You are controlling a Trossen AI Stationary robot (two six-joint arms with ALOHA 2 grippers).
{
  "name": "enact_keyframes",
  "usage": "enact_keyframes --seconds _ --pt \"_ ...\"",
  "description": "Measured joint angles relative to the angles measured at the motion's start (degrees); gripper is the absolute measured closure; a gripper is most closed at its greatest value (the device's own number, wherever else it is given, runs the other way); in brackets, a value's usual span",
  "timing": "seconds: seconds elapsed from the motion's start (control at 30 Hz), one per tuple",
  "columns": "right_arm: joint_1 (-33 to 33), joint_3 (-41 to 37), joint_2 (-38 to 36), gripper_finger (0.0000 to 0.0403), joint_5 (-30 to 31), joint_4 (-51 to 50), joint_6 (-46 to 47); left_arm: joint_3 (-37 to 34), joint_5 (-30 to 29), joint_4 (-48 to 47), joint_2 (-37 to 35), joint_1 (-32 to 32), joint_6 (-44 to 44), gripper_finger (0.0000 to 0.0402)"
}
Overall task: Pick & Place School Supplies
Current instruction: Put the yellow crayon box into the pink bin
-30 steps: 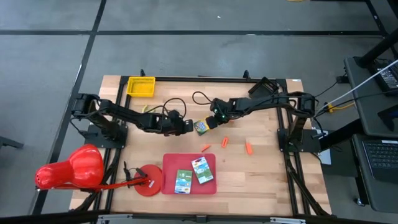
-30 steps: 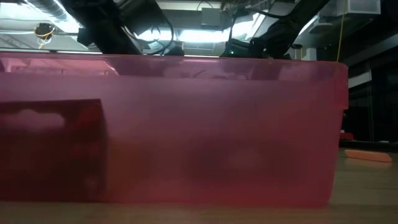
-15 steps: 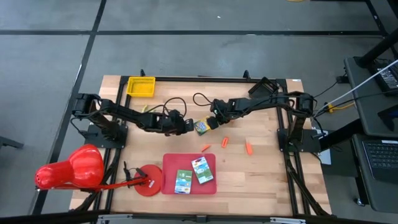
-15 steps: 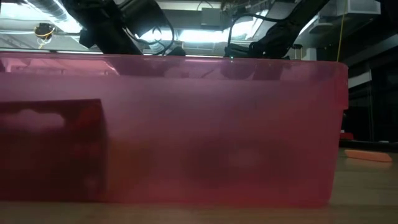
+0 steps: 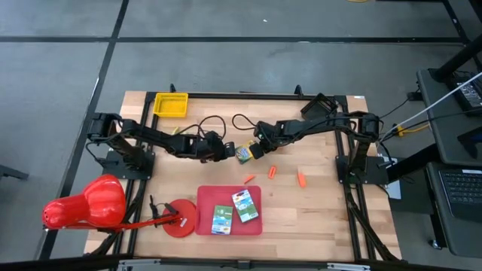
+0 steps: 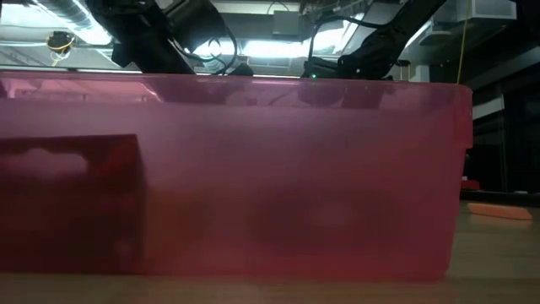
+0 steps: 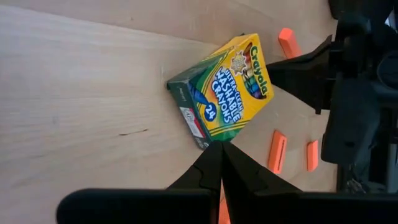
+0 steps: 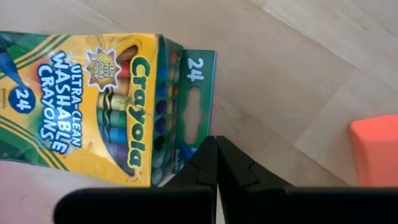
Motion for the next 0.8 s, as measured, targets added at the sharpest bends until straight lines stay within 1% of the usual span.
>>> enact_keyframes --seconds 0.1,0.23,0.3,0.37,0.5,0.67,0.8 --pt "0.00 -0.01 0.02 0.0403 -0.03 0.80 -0.07 0.00 0.67 0.00 0.01 0.36 0.02 0.0399" --pt "0.04 -0.02 0.02 0.0403 -0.05 1.48 -0.03 0.00 3.76 1.30 0.83 1.30 1.01 0.0398" --pt "0.14 -0.02 0.02 0.0403 -0.01 1.61 -0.03 0.79 4.22 2.56 2.17 1.53 1.32 0.0398" --pt "0.23 -0.03 0.02 0.0403 -0.03 1.72 0.00 1.12 4.91 1.45 2.90 1.94 1.84 0.0398" --pt "0.37 -0.03 0.02 0.0403 -0.02 2.02 0.19 3.84 6.76 1.76 6.50 2.84 2.91 0.0398" --pt "0.66 -0.03 0.02 0.0403 -0.01 1.44 0.43 7.19 7.34 1.56 10.70 3.58 3.70 0.0398" --pt "0.92 -0.03 0.02 0.0403 -0.01 1.03 0.62 7.76 7.39 -0.64 11.68 3.75 3.71 0.0398"
